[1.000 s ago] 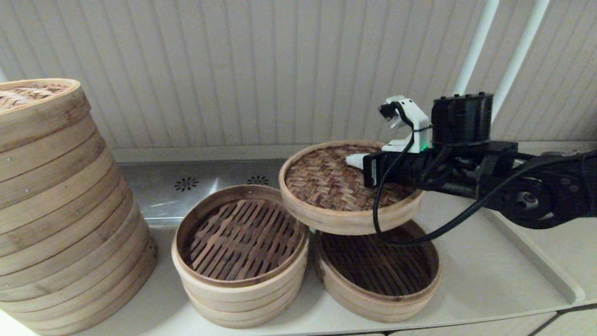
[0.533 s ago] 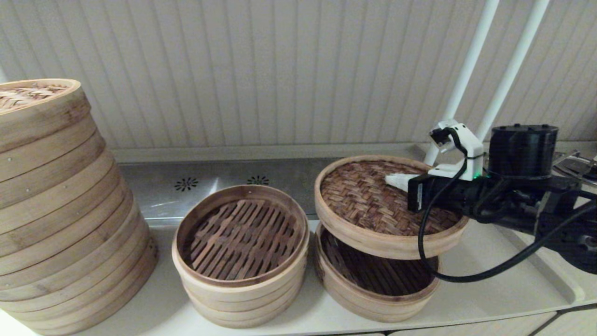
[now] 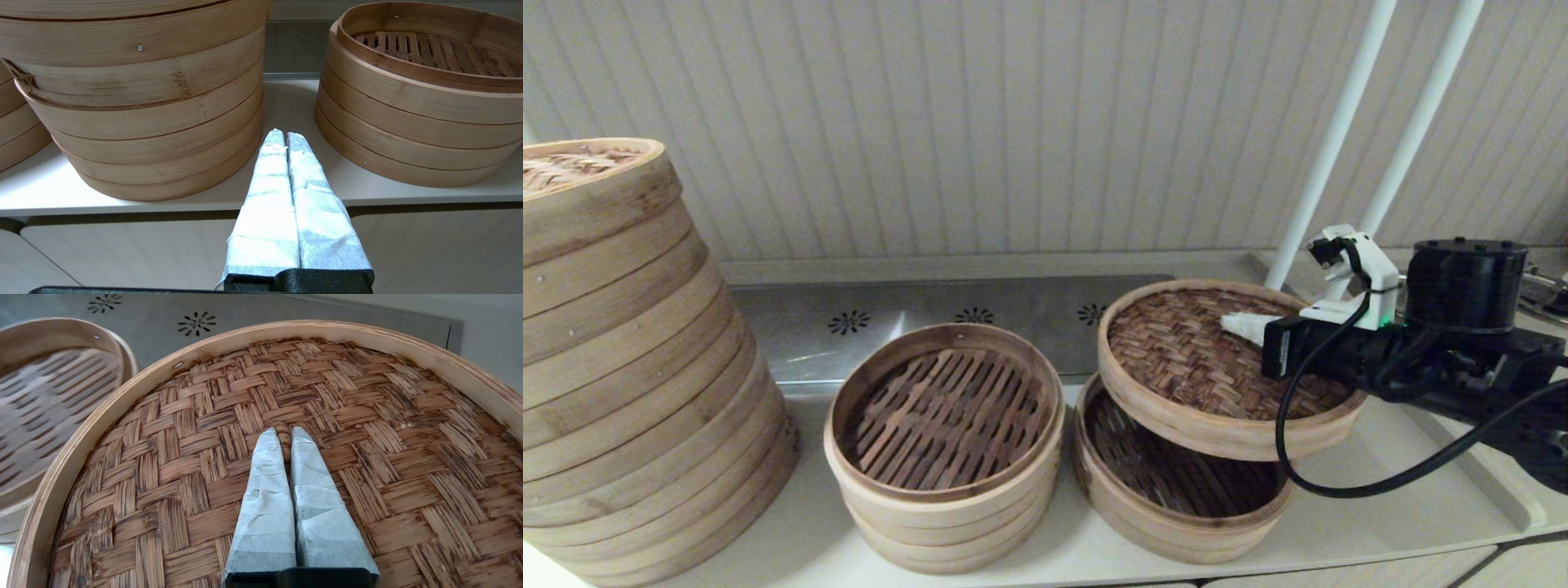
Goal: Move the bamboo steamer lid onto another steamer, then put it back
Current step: Put the steamer
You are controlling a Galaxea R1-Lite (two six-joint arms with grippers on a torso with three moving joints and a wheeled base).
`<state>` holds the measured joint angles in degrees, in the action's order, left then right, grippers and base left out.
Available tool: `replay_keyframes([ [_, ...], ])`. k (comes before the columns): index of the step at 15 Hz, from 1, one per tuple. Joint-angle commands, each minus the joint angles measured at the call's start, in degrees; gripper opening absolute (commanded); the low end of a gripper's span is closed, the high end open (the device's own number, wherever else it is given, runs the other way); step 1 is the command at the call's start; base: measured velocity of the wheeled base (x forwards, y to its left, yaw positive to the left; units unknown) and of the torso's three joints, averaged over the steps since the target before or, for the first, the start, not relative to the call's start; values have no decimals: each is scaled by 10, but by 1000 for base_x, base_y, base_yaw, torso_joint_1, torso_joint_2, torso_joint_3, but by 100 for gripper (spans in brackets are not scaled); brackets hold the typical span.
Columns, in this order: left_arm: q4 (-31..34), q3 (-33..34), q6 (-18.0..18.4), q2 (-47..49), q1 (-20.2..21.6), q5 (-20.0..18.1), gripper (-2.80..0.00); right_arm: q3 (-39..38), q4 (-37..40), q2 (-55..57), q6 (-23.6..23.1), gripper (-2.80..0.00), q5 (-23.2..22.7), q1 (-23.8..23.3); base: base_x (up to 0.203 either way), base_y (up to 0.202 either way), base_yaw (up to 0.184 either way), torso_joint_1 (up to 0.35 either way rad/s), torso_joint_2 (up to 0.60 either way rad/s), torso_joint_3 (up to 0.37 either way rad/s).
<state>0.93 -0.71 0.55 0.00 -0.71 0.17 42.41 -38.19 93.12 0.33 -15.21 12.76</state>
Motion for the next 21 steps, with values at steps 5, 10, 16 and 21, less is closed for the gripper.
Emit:
replay_keyframes([
  [5, 0, 0, 0, 1, 0, 0, -280, -8, -52, 75, 1, -280, -1, 0, 0, 0, 0, 0, 0, 0],
  [10, 0, 0, 0, 1, 0, 0, -280, -18, -79, 108, 9, -280, -1, 7, 0, 0, 0, 0, 0, 0],
  [16, 0, 0, 1, 1, 0, 0, -280, -26, -118, 156, 9, -280, 1, 7, 0, 0, 0, 0, 0, 0],
  [21, 0, 0, 0, 1, 0, 0, -280, -28, -124, 163, 10, -280, 1, 9, 0, 0, 0, 0, 0, 0],
])
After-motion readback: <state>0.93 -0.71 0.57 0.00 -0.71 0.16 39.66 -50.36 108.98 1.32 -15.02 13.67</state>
